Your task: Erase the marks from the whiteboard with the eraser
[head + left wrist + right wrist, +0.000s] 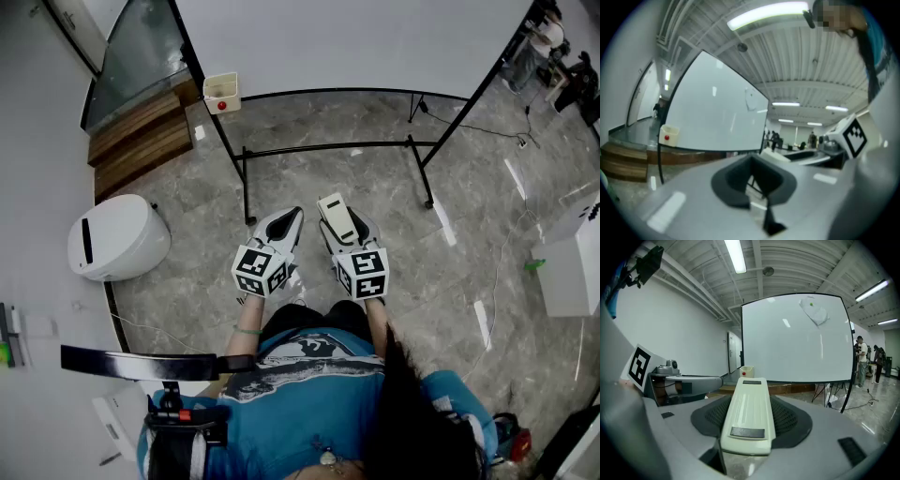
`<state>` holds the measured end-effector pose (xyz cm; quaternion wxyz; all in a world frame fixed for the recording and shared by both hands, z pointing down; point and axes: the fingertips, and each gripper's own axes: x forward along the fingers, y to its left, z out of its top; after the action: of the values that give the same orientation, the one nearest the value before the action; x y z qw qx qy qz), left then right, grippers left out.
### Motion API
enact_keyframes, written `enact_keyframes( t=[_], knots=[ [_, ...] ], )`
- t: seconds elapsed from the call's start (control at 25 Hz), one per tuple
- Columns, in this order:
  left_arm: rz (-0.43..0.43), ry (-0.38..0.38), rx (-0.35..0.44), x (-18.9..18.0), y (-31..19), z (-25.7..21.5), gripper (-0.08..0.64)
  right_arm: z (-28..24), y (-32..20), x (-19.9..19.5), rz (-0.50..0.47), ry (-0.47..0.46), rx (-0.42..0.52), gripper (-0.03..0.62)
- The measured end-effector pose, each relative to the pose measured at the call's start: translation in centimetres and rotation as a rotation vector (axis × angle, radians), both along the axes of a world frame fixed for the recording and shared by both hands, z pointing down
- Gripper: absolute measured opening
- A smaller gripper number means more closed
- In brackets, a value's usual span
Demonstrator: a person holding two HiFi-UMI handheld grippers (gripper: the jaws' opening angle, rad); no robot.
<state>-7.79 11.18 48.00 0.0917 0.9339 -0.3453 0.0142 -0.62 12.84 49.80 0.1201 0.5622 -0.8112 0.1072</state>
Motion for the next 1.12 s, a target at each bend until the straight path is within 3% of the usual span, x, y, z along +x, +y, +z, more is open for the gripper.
enact_keyframes(
  t=[0.32, 0.68, 0.88, 1.12],
  knots=[
    [-0.025, 0.030, -0.045, -2.4, -2.8, 1.3, 0.005, 0.4, -2.8, -1.0, 0.003, 0.059, -0.017, 0.264],
    [-0.045, 0.033, -0.057, -1.6, -7.1, 1.8, 0.005, 0.8, -7.3, 0.9, 0.027, 0.052, -0.025, 0.264],
    [-0.064, 0.029, -0.065, 0.1, -11.9, 2.6, 0.005, 1.2, -12.0, 3.5, 0.036, 0.039, -0.014, 0.264],
    [-0.049, 0.029, -0.043, 4.9, -18.9, 1.5, 0.005, 0.2, -19.2, 7.9, 0.038, 0.037, 0.005, 0.264]
  ],
)
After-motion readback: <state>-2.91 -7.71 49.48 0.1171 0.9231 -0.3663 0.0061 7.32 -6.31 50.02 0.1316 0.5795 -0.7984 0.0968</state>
